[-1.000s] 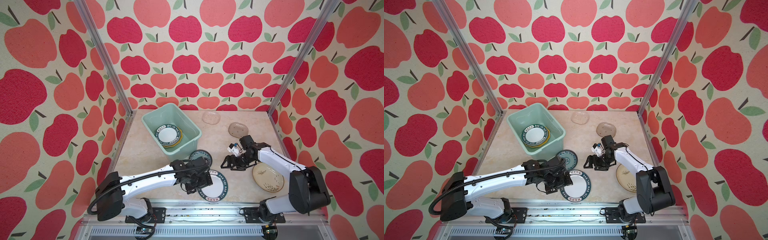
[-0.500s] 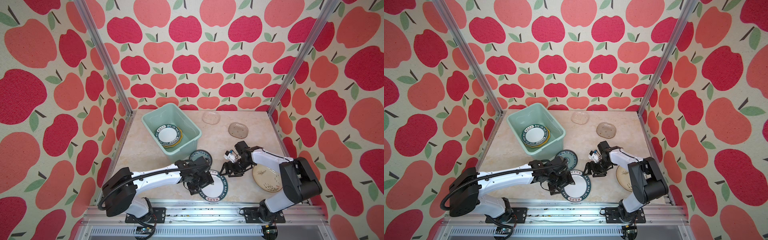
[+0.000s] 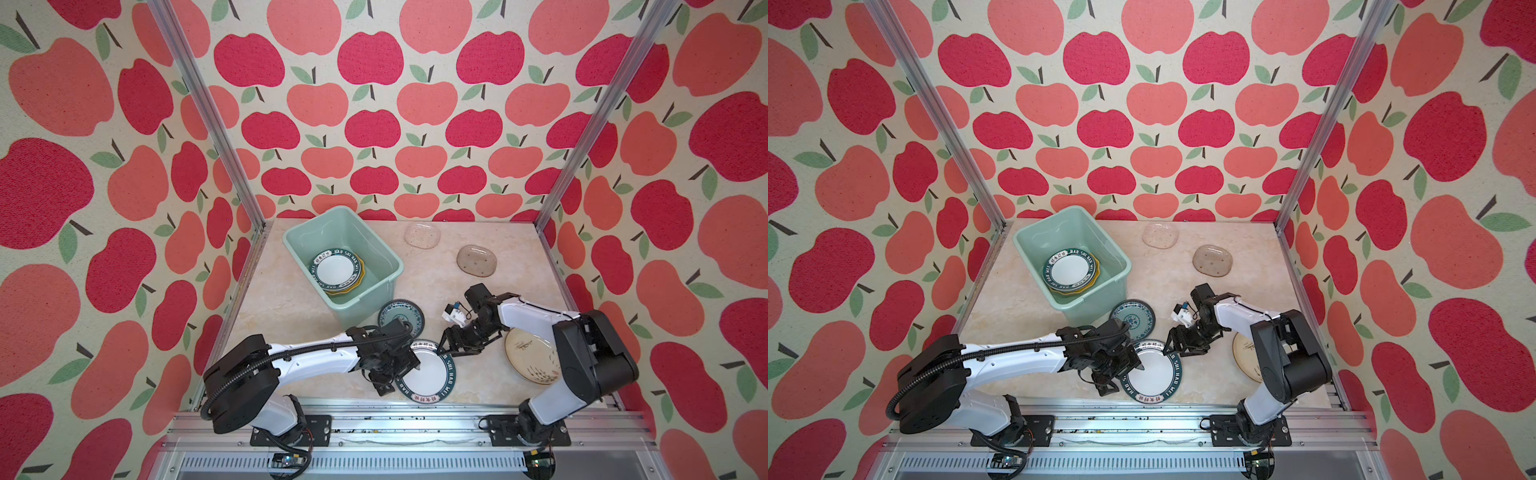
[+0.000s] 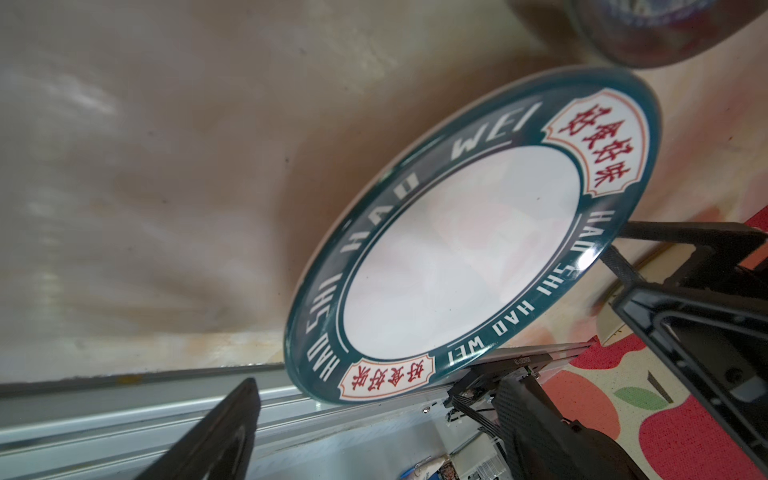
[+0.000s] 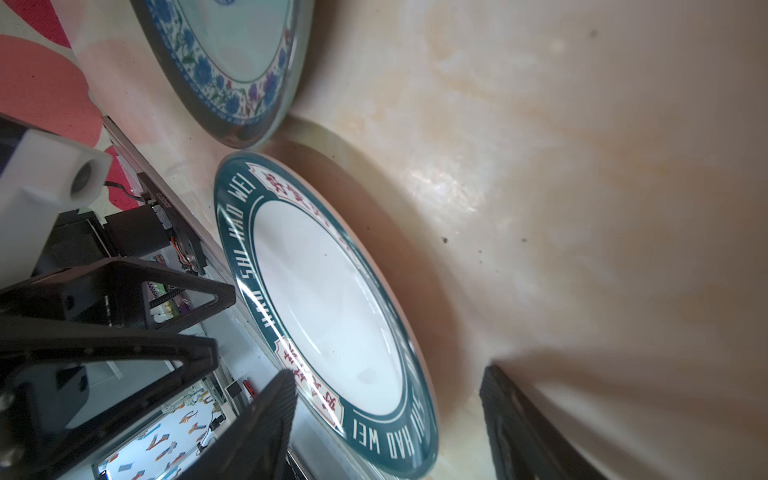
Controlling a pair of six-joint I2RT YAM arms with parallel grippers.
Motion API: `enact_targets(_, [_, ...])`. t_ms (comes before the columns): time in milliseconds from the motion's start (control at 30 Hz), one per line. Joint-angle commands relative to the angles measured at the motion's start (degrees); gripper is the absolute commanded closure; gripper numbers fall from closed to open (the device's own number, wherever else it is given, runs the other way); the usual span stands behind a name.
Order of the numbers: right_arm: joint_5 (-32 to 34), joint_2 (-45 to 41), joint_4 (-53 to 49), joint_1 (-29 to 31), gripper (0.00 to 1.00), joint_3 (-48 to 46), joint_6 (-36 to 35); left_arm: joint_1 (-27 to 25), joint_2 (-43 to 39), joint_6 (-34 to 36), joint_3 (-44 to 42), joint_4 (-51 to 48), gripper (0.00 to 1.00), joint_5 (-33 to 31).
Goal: Place the plates into the plastic bin on the countertop
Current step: 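Tilt the second green-rimmed plate up with the left gripper while the right gripper grips it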
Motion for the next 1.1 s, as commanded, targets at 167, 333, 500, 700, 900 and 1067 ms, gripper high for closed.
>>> enact_targets(167, [-1.5, 3.1, -0.4, 1.7, 0.35, 1.5, -1.6, 0.7, 2.5, -7.8, -1.4, 4.4, 0.14, -1.2])
enact_targets(333, [-2.4, 2.8, -0.8, 1.7, 0.38, 1.6, -1.8, 1.1, 4.5, -7.8, -0.9, 6.3, 0.19, -1.2])
enact_targets(500, [-2.9, -0.5, -1.7, 1.8, 0.4, 1.6, -1.1, 1.2, 5.0, -7.3, -0.2, 6.1, 0.2, -1.3])
enact_targets(700, [-5.9, -5.9, -2.4, 1.8, 0.43, 1.5, 0.6, 1.3, 4.6, -7.2, -0.6, 6.7, 0.2, -1.4])
enact_targets(900, [-5.7, -7.8, -4.2, 1.7, 0.45, 1.1, 0.3, 1.4, 4.4, -6.8, -0.4, 6.6, 0.2, -1.4])
enact_targets(1067, [-6.2, -7.3, -4.6, 1.8, 0.53, 0.7, 0.3, 1.4, 4.8, -6.6, -0.2, 6.9, 0.2, -1.3])
